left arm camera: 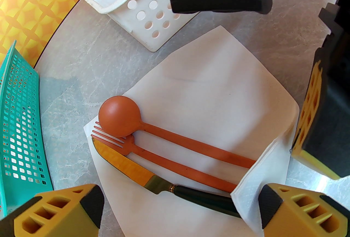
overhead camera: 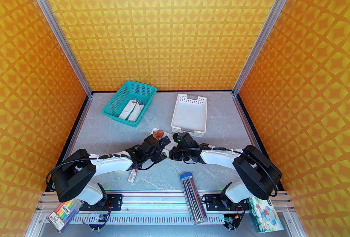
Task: Place the utensils on the paper napkin and roll it up
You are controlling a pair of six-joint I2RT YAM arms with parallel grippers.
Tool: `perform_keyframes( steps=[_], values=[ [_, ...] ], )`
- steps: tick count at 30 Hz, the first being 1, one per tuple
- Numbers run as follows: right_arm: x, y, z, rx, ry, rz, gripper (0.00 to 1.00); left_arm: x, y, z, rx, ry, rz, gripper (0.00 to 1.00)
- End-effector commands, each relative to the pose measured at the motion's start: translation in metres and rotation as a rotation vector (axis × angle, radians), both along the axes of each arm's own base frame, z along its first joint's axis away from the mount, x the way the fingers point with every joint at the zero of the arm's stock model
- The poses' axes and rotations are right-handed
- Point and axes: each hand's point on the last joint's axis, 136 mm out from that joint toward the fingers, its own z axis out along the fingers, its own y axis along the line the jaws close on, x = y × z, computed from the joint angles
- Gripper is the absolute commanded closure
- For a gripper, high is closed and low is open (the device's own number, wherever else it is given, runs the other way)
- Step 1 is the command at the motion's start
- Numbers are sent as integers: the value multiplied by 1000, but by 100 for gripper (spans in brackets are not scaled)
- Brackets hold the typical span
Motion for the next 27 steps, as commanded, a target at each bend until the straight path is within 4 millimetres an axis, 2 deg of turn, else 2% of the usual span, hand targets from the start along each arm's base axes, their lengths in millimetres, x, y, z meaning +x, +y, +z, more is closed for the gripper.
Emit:
perform_keyframes(
  steps=[1,17,27],
  values=[
    [13,8,8,13,-34,-17,100,-1,0,-4,-18,18,0,1],
    [16,7,-3,-25,-20,-26,100,-1,-1,-9,-12,34,0,1],
    [13,-1,-14,-69,-3,-34,100,0,-2,3,-66,36,10,1]
  ],
)
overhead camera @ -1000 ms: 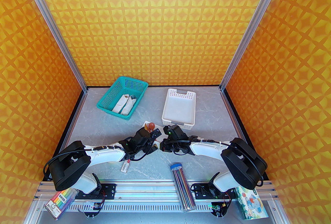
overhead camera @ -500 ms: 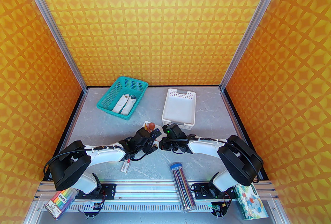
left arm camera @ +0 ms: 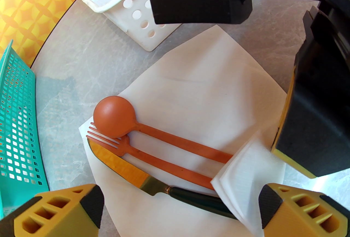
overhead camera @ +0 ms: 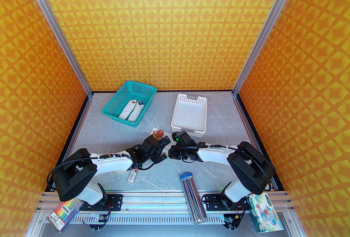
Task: Place the utensils on the paper napkin and roll it up
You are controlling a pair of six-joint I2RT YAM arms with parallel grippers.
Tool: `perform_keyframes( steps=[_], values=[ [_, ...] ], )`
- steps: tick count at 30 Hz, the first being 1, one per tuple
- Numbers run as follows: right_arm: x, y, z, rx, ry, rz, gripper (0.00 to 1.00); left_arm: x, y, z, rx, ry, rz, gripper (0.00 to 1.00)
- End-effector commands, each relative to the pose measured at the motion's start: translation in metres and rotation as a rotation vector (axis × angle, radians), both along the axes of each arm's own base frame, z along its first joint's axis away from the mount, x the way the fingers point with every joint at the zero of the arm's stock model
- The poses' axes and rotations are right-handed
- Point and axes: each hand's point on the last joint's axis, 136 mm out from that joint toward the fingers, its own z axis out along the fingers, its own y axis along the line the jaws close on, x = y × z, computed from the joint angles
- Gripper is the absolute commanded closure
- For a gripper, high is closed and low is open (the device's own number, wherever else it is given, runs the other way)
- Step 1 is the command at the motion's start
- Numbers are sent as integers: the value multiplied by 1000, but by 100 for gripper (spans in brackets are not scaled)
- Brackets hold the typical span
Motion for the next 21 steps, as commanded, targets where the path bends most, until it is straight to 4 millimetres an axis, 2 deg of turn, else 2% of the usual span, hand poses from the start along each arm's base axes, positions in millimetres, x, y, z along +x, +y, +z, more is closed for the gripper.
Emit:
perform_keyframes(
  steps=[1,5,10,13,16,19,21],
  values=[
    [2,-2,-5,-33,3,-12,100,1,-1,10,-63,14,14,1],
    [0,-3,-10,-44,17,-11,100,2,4,38,-159,12,61,1],
    [-2,-5,-11,-50,23,-9,100,-5,22,65,-282,93,178,1],
    [-2,-5,-12,-54,23,-8,100,-16,38,67,-355,212,305,0],
    [-3,-5,-12,-54,24,-8,100,-35,48,61,-420,366,419,5],
    [-2,-5,-12,-56,21,-7,100,-55,48,54,-488,548,490,16],
    [-1,-5,-11,-59,21,-7,100,-66,40,52,-552,664,509,24]
  ],
)
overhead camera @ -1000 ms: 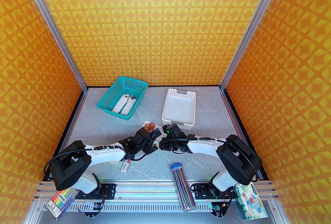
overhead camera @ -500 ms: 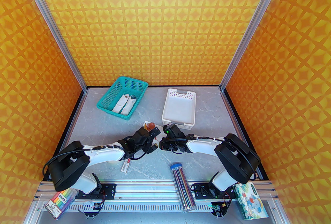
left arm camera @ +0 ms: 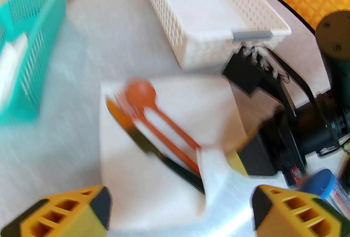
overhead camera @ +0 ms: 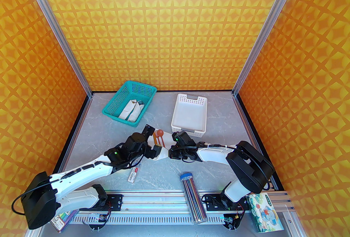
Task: Place the utensils on the paper napkin and roll it up
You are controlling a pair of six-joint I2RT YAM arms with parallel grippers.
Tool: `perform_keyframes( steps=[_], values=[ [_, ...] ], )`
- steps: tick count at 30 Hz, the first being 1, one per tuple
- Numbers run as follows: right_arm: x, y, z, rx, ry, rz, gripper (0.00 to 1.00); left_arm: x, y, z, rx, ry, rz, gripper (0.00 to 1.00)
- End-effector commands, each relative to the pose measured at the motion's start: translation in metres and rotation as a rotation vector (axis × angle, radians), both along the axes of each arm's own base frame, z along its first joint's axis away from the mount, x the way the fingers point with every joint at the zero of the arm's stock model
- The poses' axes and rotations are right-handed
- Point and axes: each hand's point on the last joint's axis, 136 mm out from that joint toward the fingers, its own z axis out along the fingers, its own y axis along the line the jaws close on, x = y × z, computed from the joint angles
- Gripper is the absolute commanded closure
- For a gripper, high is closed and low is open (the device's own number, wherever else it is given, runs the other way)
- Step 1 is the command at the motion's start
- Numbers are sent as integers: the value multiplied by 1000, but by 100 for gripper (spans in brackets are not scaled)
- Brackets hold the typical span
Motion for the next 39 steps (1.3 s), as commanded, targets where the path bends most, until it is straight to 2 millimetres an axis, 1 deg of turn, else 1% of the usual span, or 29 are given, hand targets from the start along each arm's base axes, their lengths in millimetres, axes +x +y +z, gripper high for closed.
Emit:
perform_keyframes(
  steps=[1,3,5,6,11,13,15,19,22,24,27,33,39],
  values=[
    [-2,-5,-7,-48,16,-3,100,-32,-4,-19,-146,309,71,27],
    [-2,-5,-8,-53,19,-2,100,-36,-16,-18,-229,377,65,35],
    [-2,-5,-8,-55,19,0,100,-38,-26,-18,-276,420,46,43],
    [-2,-4,-8,-56,18,0,100,-38,-30,-20,-284,436,42,47],
    [-2,-5,-9,-60,19,-1,100,-33,-44,-36,-281,494,39,63],
    [-3,-6,-10,-65,21,1,100,-31,-52,-40,-293,510,28,67],
    [-3,-6,-10,-69,21,0,100,-28,-55,-46,-282,520,31,71],
    [-3,-7,-10,-72,21,4,100,-24,-58,-57,-282,537,48,71],
    [-4,-6,-10,-74,22,8,100,-23,-58,-67,-273,552,60,74],
    [-5,-6,-10,-76,23,9,100,-23,-58,-73,-262,559,66,74],
    [-4,-6,-10,-77,22,12,100,-19,-56,-78,-244,552,85,78],
    [-3,-5,-8,-78,17,14,100,-14,-46,-86,-216,538,131,80],
    [-3,-5,-7,-83,15,17,100,-11,-45,-91,-207,544,141,84]
  ],
)
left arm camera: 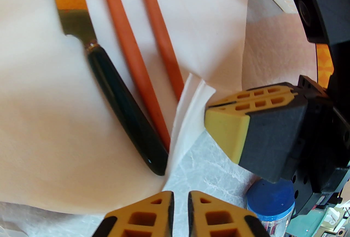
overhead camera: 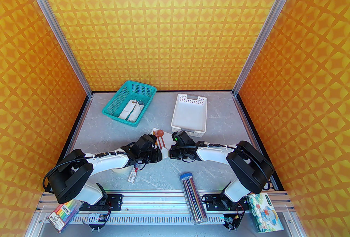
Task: Place the utensils on the paper napkin and roll it up
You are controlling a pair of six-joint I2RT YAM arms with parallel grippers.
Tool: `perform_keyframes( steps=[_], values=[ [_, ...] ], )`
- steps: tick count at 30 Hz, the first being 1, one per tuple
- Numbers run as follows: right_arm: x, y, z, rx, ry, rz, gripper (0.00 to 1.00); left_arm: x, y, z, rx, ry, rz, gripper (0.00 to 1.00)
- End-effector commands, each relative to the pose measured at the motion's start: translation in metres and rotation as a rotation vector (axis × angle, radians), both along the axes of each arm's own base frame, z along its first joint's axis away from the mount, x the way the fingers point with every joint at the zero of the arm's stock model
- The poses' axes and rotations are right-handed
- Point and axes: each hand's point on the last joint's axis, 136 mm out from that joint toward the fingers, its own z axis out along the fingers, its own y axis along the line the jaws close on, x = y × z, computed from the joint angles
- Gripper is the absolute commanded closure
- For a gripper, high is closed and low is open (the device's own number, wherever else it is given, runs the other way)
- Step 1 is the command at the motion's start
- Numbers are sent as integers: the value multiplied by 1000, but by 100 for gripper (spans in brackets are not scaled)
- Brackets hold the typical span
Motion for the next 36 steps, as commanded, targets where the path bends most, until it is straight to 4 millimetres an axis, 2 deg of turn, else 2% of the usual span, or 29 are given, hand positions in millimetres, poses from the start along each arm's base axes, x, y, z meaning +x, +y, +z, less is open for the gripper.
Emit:
perform_keyframes(
  steps=[1,13,20,26,36],
  values=[
    [-2,-4,-8,-53,9,9,100,11,-1,1,6,-18,22,84],
    [-2,-3,-5,-48,5,11,100,11,1,-13,37,13,30,85],
    [1,2,6,-29,-11,15,100,3,8,-22,55,48,46,86],
    [3,9,15,-7,-25,26,100,0,12,-28,74,76,53,91],
    [4,16,38,29,-62,31,100,-4,15,-37,96,107,63,94]
  ],
)
